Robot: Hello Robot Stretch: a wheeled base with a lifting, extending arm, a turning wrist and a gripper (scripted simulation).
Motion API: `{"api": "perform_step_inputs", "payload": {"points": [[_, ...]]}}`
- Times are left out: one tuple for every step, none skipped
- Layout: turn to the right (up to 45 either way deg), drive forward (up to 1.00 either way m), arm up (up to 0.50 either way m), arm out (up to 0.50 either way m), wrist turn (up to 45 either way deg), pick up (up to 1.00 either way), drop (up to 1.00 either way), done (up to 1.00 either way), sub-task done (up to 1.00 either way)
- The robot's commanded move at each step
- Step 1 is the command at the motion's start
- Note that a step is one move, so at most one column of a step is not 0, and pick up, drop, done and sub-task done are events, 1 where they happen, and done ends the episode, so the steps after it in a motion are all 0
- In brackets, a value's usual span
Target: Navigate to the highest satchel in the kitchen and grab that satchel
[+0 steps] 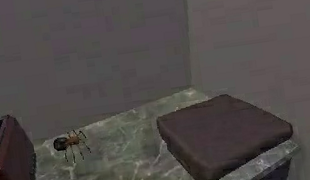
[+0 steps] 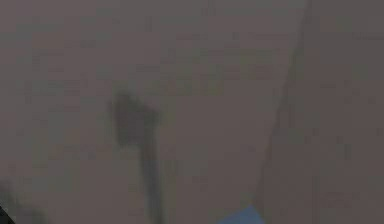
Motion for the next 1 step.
{"api": "perform_step_inputs", "payload": {"points": [[-45.0, 0.0, 0.0, 0.0, 0.0, 0.0, 0.0, 0.0, 0.0]]}}
